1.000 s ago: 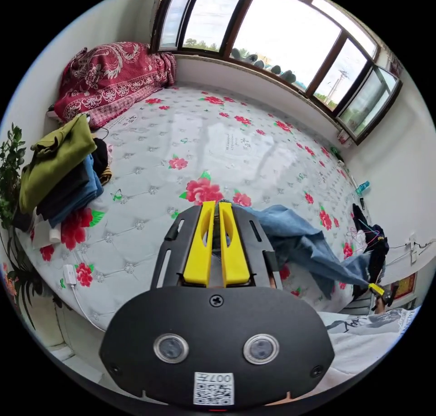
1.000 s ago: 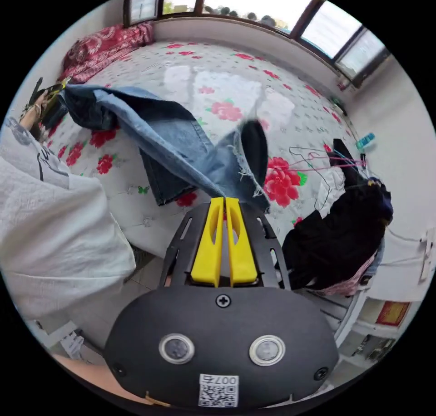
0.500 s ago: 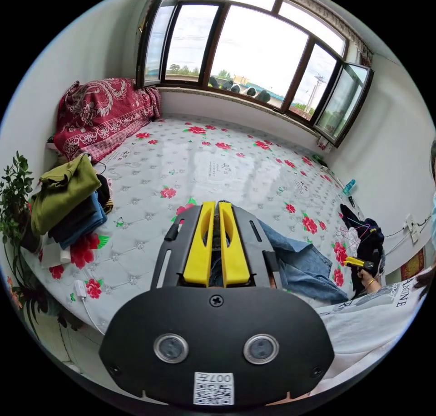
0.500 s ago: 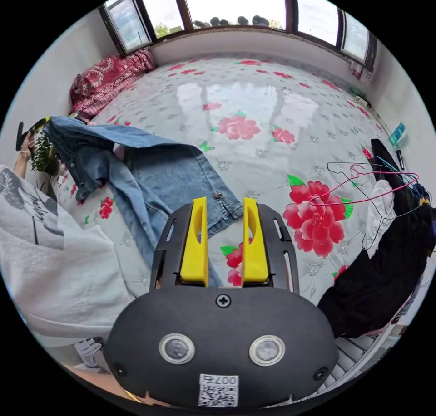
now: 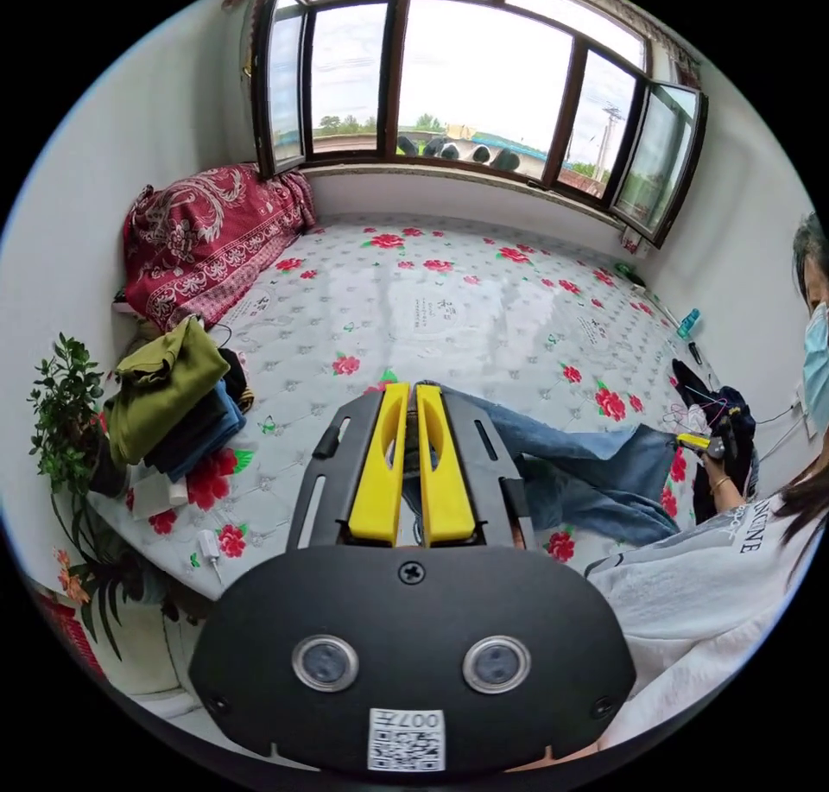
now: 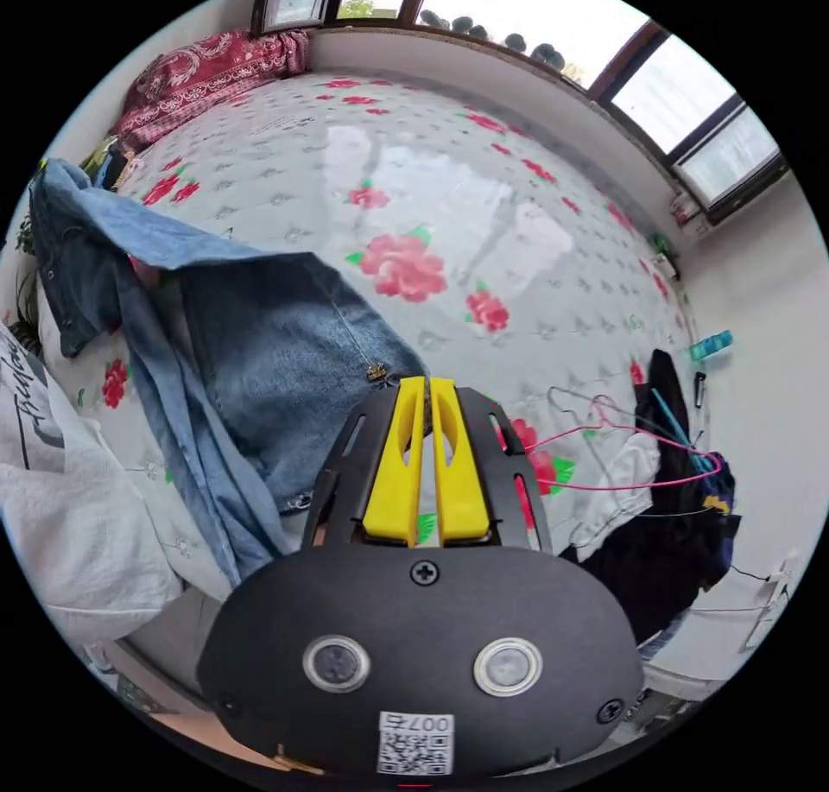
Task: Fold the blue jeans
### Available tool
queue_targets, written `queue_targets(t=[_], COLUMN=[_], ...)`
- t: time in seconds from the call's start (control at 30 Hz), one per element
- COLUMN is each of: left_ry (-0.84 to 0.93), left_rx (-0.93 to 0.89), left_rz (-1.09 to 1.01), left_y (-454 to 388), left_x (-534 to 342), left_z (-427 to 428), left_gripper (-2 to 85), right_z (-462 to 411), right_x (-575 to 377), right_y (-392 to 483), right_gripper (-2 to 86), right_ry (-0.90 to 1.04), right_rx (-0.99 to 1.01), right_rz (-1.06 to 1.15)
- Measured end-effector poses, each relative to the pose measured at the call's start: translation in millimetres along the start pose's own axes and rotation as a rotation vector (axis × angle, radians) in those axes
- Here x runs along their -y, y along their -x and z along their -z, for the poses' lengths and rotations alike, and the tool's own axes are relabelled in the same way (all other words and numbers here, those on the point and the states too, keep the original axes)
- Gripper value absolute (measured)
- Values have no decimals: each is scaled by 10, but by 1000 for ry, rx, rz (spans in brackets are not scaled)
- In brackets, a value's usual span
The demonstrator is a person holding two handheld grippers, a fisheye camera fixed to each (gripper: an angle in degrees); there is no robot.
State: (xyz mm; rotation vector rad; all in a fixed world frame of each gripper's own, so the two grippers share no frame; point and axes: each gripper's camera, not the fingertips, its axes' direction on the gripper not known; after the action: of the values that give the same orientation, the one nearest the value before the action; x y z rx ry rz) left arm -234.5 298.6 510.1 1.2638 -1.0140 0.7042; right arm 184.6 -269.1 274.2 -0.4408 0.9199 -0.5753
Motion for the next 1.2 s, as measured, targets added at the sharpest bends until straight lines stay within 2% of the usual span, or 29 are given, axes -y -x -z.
queue_targets(t=[0.13, 0.27, 0.3, 0.33, 0.4, 0.57, 0.63, 0.77, 0.83, 0.93, 1.03, 1.2], left_ry=[91, 217, 243, 245, 262, 235, 274, 388, 474, 514, 539, 596], left_rx=[-42, -144, -127, -34, -3, -46, -102, -137, -110, -78, -8, -47], left_rz=[22, 163, 199, 207, 211, 44, 23, 76, 86, 31, -1, 54], left_y=[283, 570, 598, 563, 533, 275, 125, -151, -387, -654, -751, -738], left_x=[806, 1442, 1567, 1673, 1812, 1701, 1227, 262, -230, -490, -484, -331], left_z=[-907, -2152, -2513, -2755, -2973, -2857, -2688, -2429, -2318, -2270, -2386, -2726], left_gripper=[-8, -7, -7, -7, -4, 36, 55, 70, 83, 91, 96, 98], right_z=[271, -135, -320, -501, -710, -764, -691, -549, -454, -414, -389, -414], right_x=[611, 1305, 1492, 1630, 1747, 1595, 1292, 745, 439, 160, -50, -306], right_y=[-777, -1360, -1506, -1622, -1678, -1198, -634, 336, 832, 1222, 1296, 1132], right_gripper=[1, 9, 15, 22, 32, 52, 60, 68, 73, 80, 90, 109], right_ry=[-92, -18, -2, 32, 53, -122, -215, -233, -191, -64, 6, 69], right_rx=[-118, -99, -76, -58, 0, 189, 375, 516, 543, 516, 495, 354], right_rz=[-78, -186, -239, -308, -345, -253, -142, -1, 43, 101, 90, 6])
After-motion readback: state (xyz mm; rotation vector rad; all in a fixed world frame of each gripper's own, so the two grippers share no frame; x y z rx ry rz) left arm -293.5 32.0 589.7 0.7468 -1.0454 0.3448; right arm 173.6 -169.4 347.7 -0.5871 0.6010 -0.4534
